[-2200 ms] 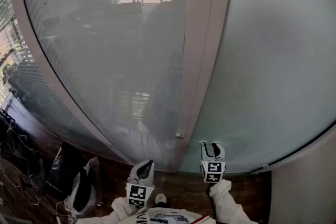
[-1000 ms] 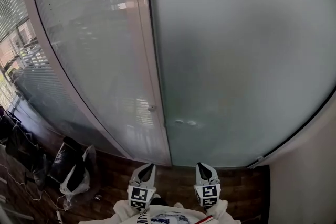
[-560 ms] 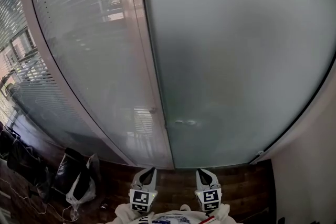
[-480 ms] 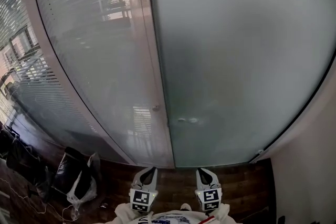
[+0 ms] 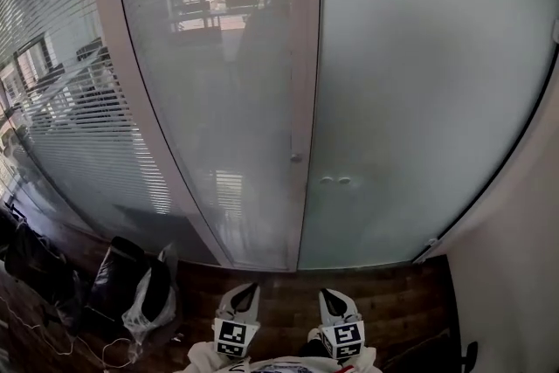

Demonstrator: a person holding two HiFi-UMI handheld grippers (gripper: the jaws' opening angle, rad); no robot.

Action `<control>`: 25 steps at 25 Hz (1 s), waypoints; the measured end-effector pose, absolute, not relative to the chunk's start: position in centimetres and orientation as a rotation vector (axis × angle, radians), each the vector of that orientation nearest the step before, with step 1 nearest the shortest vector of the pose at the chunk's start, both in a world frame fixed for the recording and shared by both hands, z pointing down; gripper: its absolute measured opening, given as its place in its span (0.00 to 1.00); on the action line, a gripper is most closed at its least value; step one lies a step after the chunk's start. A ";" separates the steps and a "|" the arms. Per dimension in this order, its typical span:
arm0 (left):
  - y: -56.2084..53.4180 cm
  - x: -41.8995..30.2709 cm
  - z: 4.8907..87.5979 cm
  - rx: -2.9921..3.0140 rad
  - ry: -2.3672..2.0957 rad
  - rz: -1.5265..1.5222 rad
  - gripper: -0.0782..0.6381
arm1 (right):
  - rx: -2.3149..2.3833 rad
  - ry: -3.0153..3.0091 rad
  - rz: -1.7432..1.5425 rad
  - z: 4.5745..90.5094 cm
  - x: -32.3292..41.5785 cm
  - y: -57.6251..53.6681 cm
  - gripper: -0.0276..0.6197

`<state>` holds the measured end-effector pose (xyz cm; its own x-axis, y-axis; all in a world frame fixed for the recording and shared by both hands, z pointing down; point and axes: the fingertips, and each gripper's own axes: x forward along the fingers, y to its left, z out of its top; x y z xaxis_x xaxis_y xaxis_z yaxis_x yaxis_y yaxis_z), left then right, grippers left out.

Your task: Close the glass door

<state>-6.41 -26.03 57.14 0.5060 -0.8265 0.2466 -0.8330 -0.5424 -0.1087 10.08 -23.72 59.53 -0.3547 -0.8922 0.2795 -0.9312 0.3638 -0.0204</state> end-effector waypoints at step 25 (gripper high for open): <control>-19.8 -4.1 58.2 2.726 -1.378 0.346 0.11 | 1.822 -2.389 0.195 57.0 12.2 -17.4 0.05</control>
<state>-4.05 -19.79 58.15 0.5732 -0.7866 0.2296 -0.8018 -0.5962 -0.0408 12.21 -17.38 56.96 -0.2624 -0.9477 0.1815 -0.9646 0.2626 -0.0232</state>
